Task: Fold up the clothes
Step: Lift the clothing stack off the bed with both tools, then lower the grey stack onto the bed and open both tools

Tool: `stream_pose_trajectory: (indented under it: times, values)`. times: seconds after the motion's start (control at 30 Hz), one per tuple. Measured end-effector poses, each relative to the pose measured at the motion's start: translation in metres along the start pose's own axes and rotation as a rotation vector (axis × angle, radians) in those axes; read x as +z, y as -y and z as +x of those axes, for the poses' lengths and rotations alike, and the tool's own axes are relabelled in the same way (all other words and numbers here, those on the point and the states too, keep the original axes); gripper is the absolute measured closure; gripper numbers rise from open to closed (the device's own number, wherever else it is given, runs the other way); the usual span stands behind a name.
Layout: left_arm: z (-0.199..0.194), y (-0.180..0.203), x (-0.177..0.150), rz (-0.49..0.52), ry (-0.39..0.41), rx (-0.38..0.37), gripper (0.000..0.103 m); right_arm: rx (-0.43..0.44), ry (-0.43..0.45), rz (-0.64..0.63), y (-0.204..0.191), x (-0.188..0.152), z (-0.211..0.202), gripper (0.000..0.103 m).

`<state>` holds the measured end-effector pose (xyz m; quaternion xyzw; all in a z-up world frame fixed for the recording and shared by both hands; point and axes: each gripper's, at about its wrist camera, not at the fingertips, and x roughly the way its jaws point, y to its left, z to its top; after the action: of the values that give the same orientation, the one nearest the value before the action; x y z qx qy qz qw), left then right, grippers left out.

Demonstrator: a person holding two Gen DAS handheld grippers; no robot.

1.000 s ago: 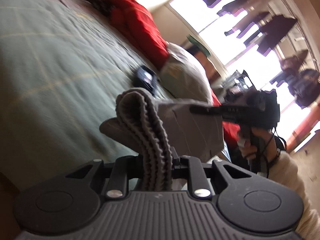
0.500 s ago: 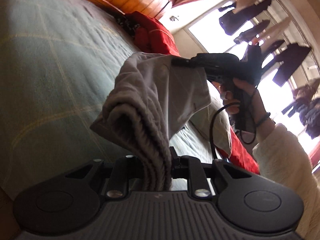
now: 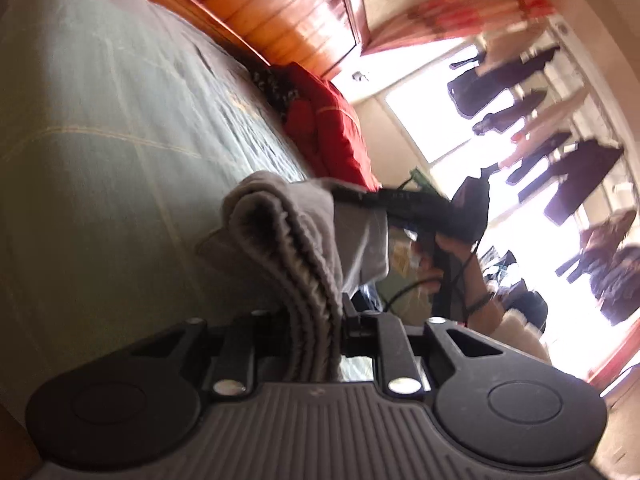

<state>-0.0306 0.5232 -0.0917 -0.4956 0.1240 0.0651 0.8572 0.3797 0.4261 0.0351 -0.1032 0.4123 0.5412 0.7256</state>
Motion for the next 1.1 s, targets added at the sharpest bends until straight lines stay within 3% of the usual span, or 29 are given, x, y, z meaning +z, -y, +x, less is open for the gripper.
stream_pose_trajectory:
  times: [0.17,0.27,0.37,0.53,0.6,0.67,0.77,0.97,1.1]
  values:
    - [0.019,-0.039,0.000,-0.077,-0.035,0.082,0.083,-0.038,-0.041,0.042,0.014,-0.017,0.031,0.090]
    - [0.015,-0.044,0.004,-0.082,-0.022,0.097,0.075,-0.066,-0.034,0.048,0.017,-0.022,0.036,0.068]
    - [0.002,-0.033,0.006,-0.015,-0.011,0.149,0.067,-0.095,0.000,0.049,0.018,-0.024,0.027,0.053]
    - [-0.024,-0.007,0.004,0.130,0.014,0.263,0.049,-0.073,0.086,0.134,0.030,-0.037,-0.019,0.042]
    - [-0.034,0.008,0.000,0.196,0.017,0.306,0.045,-0.044,0.124,0.176,0.037,-0.051,-0.040,0.040]
    - [-0.040,0.022,-0.004,0.259,0.007,0.329,0.042,0.042,0.144,0.249,0.047,-0.074,-0.055,0.040]
    - [-0.038,0.043,-0.016,0.359,-0.025,0.320,0.037,0.149,0.164,0.361,0.062,-0.114,-0.065,0.042]
    - [-0.017,0.065,-0.040,0.432,-0.084,0.268,0.036,0.188,0.218,0.594,0.087,-0.181,-0.045,0.048]
    - [-0.012,0.066,-0.054,0.438,-0.096,0.269,0.031,0.195,0.285,0.635,0.081,-0.177,-0.029,0.048]
